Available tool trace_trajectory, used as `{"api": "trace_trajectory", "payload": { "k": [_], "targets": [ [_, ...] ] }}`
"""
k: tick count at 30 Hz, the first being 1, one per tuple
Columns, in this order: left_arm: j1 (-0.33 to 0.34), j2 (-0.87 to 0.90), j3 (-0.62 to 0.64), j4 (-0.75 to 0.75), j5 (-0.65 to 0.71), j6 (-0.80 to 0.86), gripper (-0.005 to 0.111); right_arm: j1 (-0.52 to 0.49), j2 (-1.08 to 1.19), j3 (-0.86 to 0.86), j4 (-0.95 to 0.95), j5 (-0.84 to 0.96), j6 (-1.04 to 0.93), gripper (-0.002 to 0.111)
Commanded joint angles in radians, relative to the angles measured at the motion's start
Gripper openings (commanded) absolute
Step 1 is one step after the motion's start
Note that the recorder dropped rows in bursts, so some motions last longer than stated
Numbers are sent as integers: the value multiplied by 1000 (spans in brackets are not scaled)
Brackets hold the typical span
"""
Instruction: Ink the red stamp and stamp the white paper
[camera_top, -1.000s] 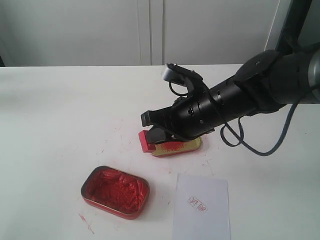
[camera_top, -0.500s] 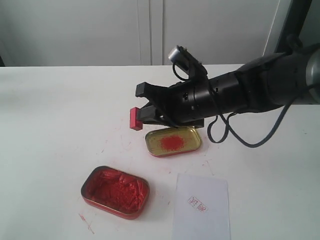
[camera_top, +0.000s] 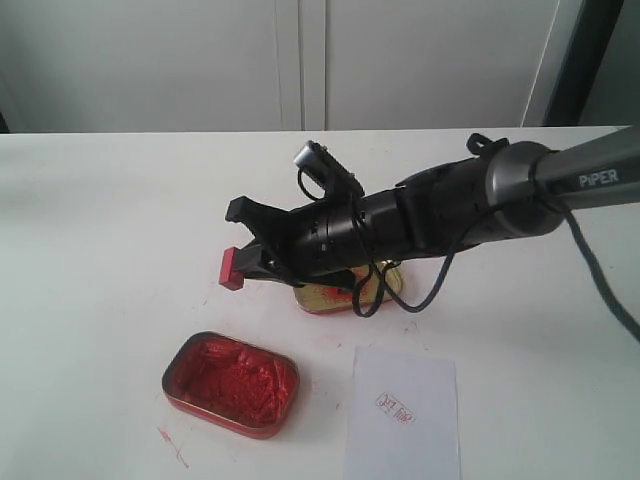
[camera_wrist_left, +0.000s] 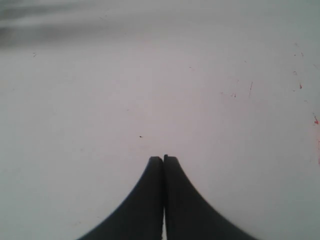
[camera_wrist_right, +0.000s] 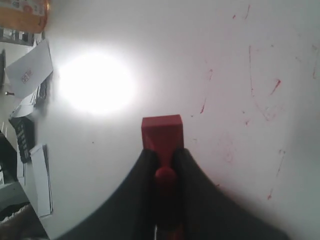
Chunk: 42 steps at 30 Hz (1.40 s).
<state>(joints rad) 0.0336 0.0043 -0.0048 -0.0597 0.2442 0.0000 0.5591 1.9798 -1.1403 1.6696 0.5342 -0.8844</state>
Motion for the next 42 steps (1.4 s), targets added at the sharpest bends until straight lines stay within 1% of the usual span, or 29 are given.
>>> {"api": "trace_trajectory", "payload": {
  "k": [1, 8, 22, 25, 26, 29, 32, 40, 42],
  "targets": [
    [-7, -4, 5, -3, -2, 0, 0, 7, 44, -15, 40, -27, -16, 0],
    [-7, -4, 5, -3, -2, 0, 0, 31, 66, -15, 40, -91, -16, 0],
    [-7, -4, 5, -3, -2, 0, 0, 31, 106, -15, 40, -98, -9, 1],
    [-7, -4, 5, -3, -2, 0, 0, 31, 106, -15, 40, -105, -9, 9],
    [-7, -4, 5, -3, -2, 0, 0, 31, 106, -15, 40, -105, -9, 13],
    [-7, -4, 5, -3, -2, 0, 0, 31, 106, -13, 40, -105, 6, 22],
    [-7, -4, 5, -3, -2, 0, 0, 31, 106, -11, 40, -106, 18, 29],
    [-7, -4, 5, -3, -2, 0, 0, 31, 104, -11, 38, -119, 32, 41],
    [-7, -4, 5, -3, -2, 0, 0, 31, 100, -9, 38, -119, 38, 42]
  ]
}}
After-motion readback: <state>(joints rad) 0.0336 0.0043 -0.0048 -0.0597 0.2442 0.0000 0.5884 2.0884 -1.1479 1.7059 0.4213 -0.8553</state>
